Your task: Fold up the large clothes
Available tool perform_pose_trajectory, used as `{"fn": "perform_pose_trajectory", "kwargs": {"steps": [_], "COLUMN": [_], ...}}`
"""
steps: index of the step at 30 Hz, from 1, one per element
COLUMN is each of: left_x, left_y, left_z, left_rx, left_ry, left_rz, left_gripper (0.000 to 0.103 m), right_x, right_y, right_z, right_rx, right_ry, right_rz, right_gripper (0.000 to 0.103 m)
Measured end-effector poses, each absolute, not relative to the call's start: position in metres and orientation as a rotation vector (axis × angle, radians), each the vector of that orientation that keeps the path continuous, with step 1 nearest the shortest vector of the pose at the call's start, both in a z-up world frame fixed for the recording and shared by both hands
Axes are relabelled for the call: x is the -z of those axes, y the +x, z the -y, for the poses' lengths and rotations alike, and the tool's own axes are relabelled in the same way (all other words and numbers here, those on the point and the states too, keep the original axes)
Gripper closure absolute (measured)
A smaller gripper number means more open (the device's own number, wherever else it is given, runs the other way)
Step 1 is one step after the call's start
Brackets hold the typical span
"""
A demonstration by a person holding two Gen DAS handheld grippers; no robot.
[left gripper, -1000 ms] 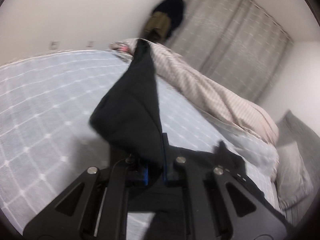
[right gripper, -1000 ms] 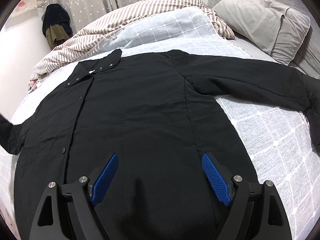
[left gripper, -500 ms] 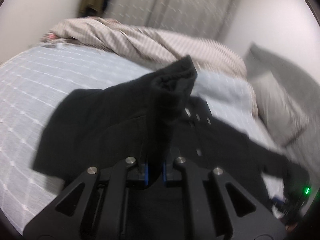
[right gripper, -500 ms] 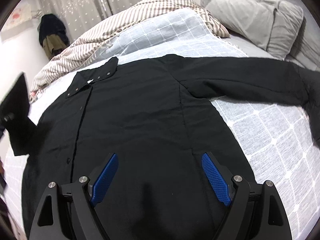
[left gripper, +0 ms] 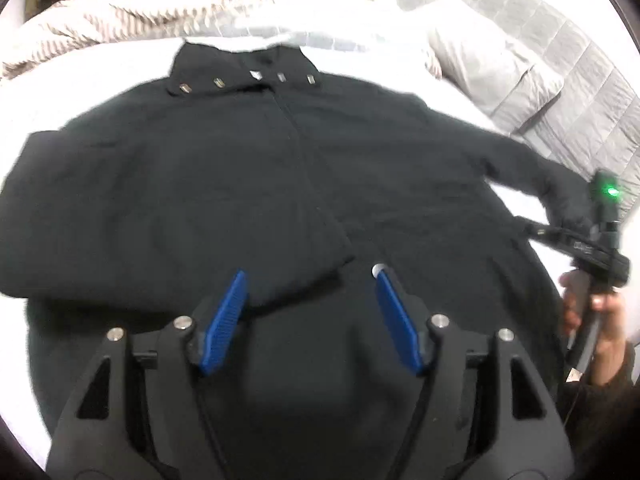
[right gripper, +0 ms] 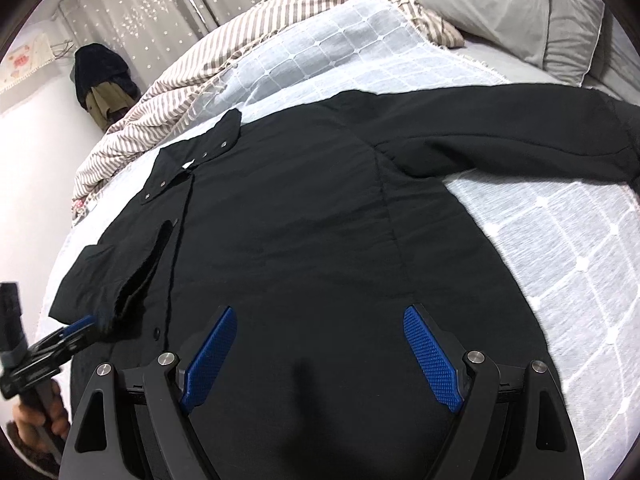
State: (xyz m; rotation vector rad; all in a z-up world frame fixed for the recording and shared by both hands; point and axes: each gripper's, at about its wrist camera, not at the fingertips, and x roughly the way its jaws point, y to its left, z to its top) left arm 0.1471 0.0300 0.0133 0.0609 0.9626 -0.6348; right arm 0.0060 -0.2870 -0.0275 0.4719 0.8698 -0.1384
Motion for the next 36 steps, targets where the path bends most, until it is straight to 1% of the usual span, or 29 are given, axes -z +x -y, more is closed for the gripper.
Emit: {"fn": "perform_pose_trajectory", "kwargs": {"steps": [3, 5, 9, 11, 13, 15, 17, 18, 19, 20, 21, 22, 23, 25, 27, 31, 34, 36], "left_x": [-0.032, -0.039, -0.044, -0.045, -0.046, -0.044, -0.036, -0.033, -0.030, -0.028, -0.026, -0.024, -0.023, -0.020, -0.018, -0.003, 0.019, 0.034], "left_y": [0.132, 0.131, 0.131, 0.138, 0.146, 0.148, 0.151, 0.155, 0.161, 0.165, 0.168, 0.173, 0.178, 0.183, 0.187, 0.201, 0.209, 0.212], "left_z": [-0.059, -0.081, -0.147, -0.173, -0.192, -0.204, -0.212, -0.214, -0.215, -0.216, -0.217, -0.220, -0.221, -0.222, -0.220, -0.208, -0.194, -0.188], "left_rx": [0.508, 0.424, 0.332, 0.308, 0.273, 0.262, 0.260, 0.260, 0.254, 0.248, 0.246, 0.241, 0.239, 0.239, 0.246, 0.257, 0.231, 0.209], "left_ry": [0.094, 0.084, -0.112, -0.202, -0.245, -0.279, -0.323, -0.339, -0.355, -0.364, -0.373, -0.386, -0.397, -0.420, -0.432, -0.398, -0.329, -0.291], "left_rz": [-0.889, -0.862, -0.800, -0.770, -0.746, -0.717, -0.695, -0.693, -0.695, -0.696, -0.693, -0.688, -0.684, -0.669, -0.663, -0.711, -0.801, -0.844], "left_gripper": [0.028, 0.028, 0.028, 0.028, 0.033, 0.034, 0.040, 0.046, 0.051, 0.054, 0.059, 0.061, 0.063, 0.068, 0.068, 0.068, 0.070, 0.073], "right_x": [0.031, 0.032, 0.033, 0.035, 0.037, 0.042, 0.053, 0.058, 0.064, 0.067, 0.069, 0.069, 0.064, 0.045, 0.015, -0.019, -0.018, 0.000], "right_y": [0.012, 0.018, 0.036, 0.049, 0.063, 0.078, 0.097, 0.105, 0.116, 0.127, 0.132, 0.141, 0.148, 0.151, 0.152, 0.151, 0.165, 0.176], "right_z": [0.282, 0.273, 0.236, 0.211, 0.186, 0.165, 0.145, 0.138, 0.130, 0.123, 0.120, 0.114, 0.110, 0.108, 0.116, 0.129, 0.137, 0.145], "right_rx": [0.108, 0.050, -0.232, -0.380, -0.466, -0.478, -0.424, -0.403, -0.385, -0.378, -0.375, -0.367, -0.345, -0.313, -0.271, -0.149, -0.101, -0.081], "right_ry": [0.539, 0.606, 0.767, 0.826, 0.832, 0.805, 0.756, 0.744, 0.735, 0.731, 0.726, 0.700, 0.651, 0.567, 0.461, 0.311, 0.269, 0.277], "right_rz": [-0.876, -0.876, -0.866, -0.867, -0.883, -0.915, -0.967, -0.985, -1.002, -1.011, -1.016, -1.023, -1.022, -0.962, -0.861, -0.730, -0.735, -0.795], "right_gripper": [0.016, 0.016, 0.017, 0.021, 0.028, 0.029, 0.030, 0.033, 0.043, 0.051, 0.072, 0.090, 0.090, 0.091, 0.092, 0.092, 0.092, 0.091]}}
